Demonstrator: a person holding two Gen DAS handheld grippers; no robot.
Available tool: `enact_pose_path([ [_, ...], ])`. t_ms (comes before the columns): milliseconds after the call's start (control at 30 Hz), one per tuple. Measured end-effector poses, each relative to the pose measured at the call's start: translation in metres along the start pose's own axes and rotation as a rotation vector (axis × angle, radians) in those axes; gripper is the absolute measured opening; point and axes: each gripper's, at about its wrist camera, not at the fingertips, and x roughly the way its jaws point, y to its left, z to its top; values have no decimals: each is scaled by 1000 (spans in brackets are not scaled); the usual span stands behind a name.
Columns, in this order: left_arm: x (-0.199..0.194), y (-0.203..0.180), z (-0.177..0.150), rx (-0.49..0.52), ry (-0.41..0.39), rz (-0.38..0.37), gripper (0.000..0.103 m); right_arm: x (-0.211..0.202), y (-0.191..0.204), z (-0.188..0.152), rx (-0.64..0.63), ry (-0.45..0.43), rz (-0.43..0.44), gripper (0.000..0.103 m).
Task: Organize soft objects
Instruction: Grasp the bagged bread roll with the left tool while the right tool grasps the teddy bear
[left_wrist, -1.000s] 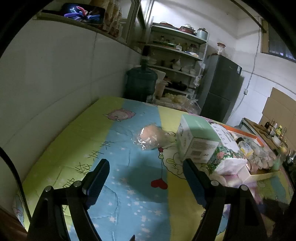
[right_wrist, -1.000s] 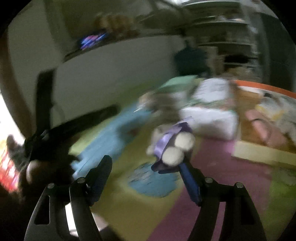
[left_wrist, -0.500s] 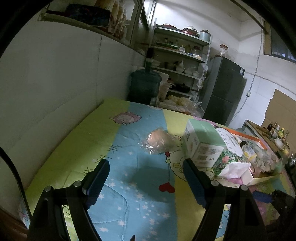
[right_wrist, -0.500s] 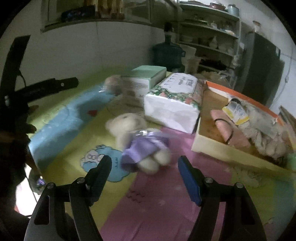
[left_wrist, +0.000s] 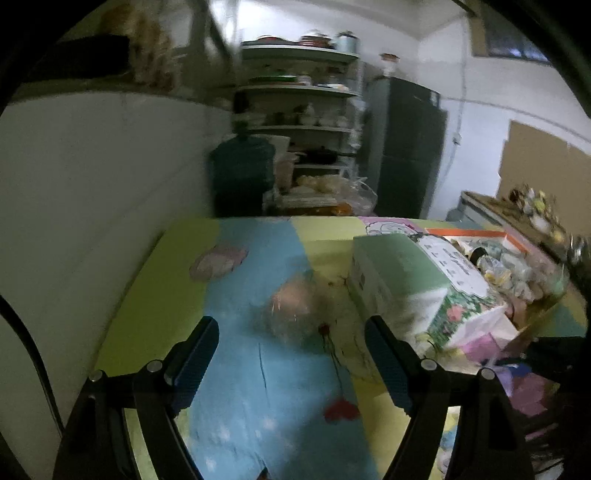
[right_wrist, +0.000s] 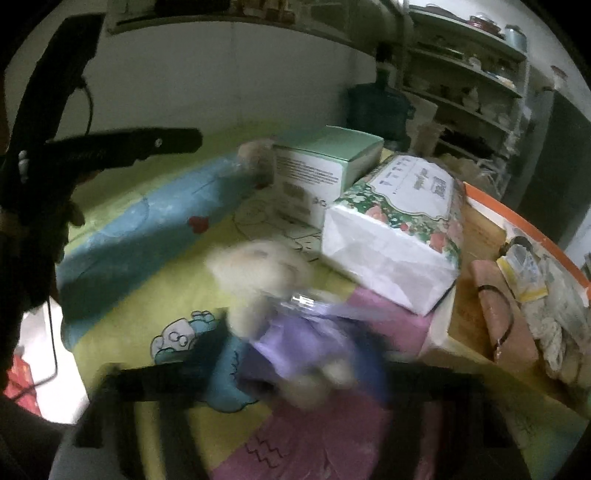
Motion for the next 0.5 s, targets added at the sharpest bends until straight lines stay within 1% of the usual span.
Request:
enact_pose_path([
  [67, 13, 0, 8, 34, 1, -6, 81, 1, 1, -1, 11, -7, 1, 50],
  [133, 29, 4, 17, 61, 19, -48, 81, 1, 1, -3, 39, -20, 16, 50],
  [233, 54, 11, 23, 85, 81, -126, 81, 3, 0, -6, 69, -26, 26, 50],
  [400, 77, 18, 22, 142, 140, -202, 81, 2, -4, -7, 102, -32, 54, 51],
  [500, 88, 13, 18, 164, 175, -214, 81, 2, -10, -5, 108, -33, 61, 51],
])
